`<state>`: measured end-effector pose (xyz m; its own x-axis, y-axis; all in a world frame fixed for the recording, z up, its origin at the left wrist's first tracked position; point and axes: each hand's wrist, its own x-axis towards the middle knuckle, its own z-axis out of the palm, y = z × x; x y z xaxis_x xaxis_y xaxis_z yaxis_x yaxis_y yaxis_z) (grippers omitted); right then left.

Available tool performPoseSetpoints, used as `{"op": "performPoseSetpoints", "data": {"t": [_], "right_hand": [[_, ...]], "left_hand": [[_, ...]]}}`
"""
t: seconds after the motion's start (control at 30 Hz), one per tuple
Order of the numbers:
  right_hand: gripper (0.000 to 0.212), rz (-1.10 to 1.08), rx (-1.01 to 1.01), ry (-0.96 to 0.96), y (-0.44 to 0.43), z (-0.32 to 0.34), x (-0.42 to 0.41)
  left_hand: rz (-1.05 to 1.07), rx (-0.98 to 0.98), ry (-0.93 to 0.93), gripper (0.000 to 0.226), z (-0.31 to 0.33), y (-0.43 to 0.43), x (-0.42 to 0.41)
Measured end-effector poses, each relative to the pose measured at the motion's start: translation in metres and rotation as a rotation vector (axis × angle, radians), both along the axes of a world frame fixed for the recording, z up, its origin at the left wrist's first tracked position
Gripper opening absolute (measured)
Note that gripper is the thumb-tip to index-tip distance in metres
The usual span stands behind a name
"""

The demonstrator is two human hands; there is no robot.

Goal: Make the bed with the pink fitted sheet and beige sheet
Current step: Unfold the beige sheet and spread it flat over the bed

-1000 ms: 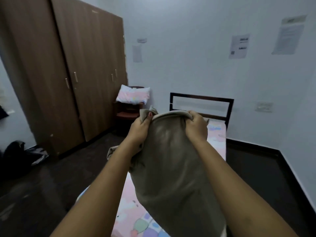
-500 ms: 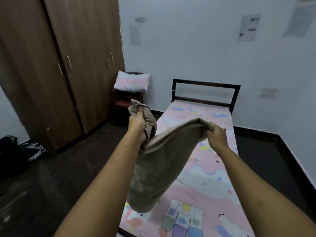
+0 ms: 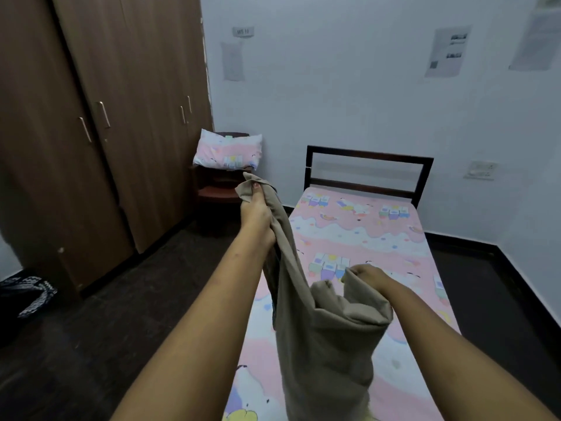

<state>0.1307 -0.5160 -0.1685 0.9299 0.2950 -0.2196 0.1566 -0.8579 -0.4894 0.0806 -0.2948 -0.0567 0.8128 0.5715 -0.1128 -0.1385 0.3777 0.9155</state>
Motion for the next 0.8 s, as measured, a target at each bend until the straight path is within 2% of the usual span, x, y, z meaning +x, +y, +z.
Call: {"op": "performPoseSetpoints", "data": {"t": [0.1, 0.2, 0.3, 0.43, 0.5, 0.6, 0.7, 0.8], "right_hand": [[0.034, -0.087, 0.071, -0.069, 0.018, 0.028, 0.024], [0.039, -0.274, 0.202, -0.241, 0.027, 0.061, 0.044], [0.033, -0.466, 0.383, -0.479, 0.040, 0.093, 0.044], [0.030, -0.790, 0.317, -0.770, 0.065, 0.125, 0.023], [0.032, -0.946, 0.242, -0.744, 0.075, 0.132, 0.008], [0.035, -1.060, 0.006, -0.675, 0.087, 0.134, -0.023], [0.034, -1.071, -0.186, -0.598, 0.093, 0.129, -0.059], [0.033, -1.049, -0.227, -0.452, 0.092, 0.112, -0.084]], "left_hand": [[0.014, -0.031, -0.007, 0.033, 0.003, 0.023, 0.027], [-0.071, 0.020, -0.026, 0.037, -0.002, 0.038, 0.063], [-0.198, 0.090, -0.052, 0.038, -0.006, 0.042, 0.093], [-0.399, 0.154, -0.051, 0.020, -0.014, 0.054, 0.113], [-0.495, 0.211, -0.085, 0.014, -0.016, 0.067, 0.121], [-0.616, 0.226, -0.073, 0.013, -0.019, 0.070, 0.135], [-0.772, 0.229, -0.050, 0.025, -0.020, 0.045, 0.141], [-0.915, 0.210, -0.057, 0.020, -0.007, 0.002, 0.139]]}}
